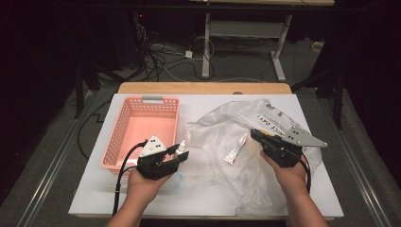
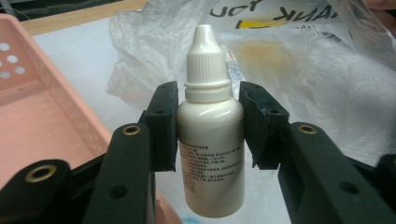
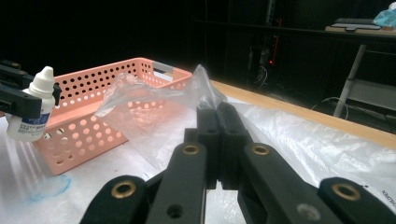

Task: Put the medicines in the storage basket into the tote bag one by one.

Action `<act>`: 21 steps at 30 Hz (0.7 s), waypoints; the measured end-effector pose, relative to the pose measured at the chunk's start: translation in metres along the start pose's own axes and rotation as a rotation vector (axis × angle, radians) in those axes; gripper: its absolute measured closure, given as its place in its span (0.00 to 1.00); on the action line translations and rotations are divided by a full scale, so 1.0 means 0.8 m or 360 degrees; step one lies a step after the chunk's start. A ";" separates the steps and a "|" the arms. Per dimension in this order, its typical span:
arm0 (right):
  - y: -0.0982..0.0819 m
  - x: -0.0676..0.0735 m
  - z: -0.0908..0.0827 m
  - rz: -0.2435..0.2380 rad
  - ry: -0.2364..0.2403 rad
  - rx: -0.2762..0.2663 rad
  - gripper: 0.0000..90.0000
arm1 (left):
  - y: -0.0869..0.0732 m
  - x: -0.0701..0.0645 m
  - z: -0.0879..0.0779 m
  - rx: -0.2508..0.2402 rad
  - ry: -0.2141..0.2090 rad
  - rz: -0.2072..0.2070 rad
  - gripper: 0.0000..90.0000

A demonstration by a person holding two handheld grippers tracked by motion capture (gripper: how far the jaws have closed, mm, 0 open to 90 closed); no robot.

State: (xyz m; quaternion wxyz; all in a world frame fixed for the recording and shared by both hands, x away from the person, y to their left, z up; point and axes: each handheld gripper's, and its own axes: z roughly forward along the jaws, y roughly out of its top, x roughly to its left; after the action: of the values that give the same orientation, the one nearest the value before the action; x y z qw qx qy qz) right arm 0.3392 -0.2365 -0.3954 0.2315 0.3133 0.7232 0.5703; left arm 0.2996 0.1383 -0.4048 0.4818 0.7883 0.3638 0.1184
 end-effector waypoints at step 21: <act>-0.001 0.000 0.000 0.0004 -0.0004 0.0008 1.00 | 0.012 -0.028 0.050 0.0049 -0.0100 0.0083 0.65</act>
State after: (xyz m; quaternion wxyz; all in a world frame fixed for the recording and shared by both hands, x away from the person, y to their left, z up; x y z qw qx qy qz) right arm 0.3393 -0.2366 -0.3964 0.2308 0.3155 0.7240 0.5684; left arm 0.3096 0.0929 -0.4133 0.4776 0.8082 0.3295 0.1004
